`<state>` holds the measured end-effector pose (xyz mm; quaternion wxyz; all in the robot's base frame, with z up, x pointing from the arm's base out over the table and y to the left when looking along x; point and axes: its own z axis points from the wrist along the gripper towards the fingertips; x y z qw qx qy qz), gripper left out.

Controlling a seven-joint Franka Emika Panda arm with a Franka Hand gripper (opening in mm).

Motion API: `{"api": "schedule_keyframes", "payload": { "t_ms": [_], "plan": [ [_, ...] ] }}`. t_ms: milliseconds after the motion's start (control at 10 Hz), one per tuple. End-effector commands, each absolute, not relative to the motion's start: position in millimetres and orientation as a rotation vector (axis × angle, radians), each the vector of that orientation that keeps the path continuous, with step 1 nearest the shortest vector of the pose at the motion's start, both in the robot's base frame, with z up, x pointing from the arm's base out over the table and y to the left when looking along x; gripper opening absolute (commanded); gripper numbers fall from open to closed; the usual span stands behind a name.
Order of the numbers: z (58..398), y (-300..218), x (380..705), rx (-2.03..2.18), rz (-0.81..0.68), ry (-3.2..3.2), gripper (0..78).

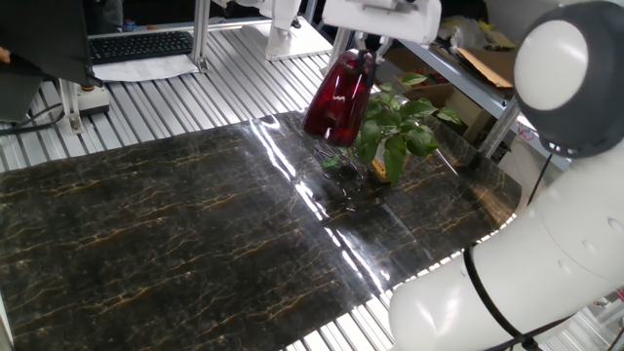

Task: Water the plant

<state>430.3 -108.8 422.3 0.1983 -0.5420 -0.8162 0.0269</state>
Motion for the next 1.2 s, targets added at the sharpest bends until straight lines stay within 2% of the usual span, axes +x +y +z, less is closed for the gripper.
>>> {"api": "schedule_keyframes", "payload": {
  "t_ms": [100, 500, 700, 900, 1200],
  "plan": [
    [373.4, -55.5, 430.5, -1.198, 0.146, -2.699, 1.1],
    [373.4, -55.6, 430.5, -1.205, 0.129, -2.698, 1.1],
    [373.4, -55.6, 430.5, -1.056, 0.090, -2.724, 1.1],
    [373.4, -55.6, 430.5, -0.820, 0.165, -2.752, 1.1],
    [373.4, -55.6, 430.5, -0.999, 0.185, -2.700, 1.1]
  ]
}}
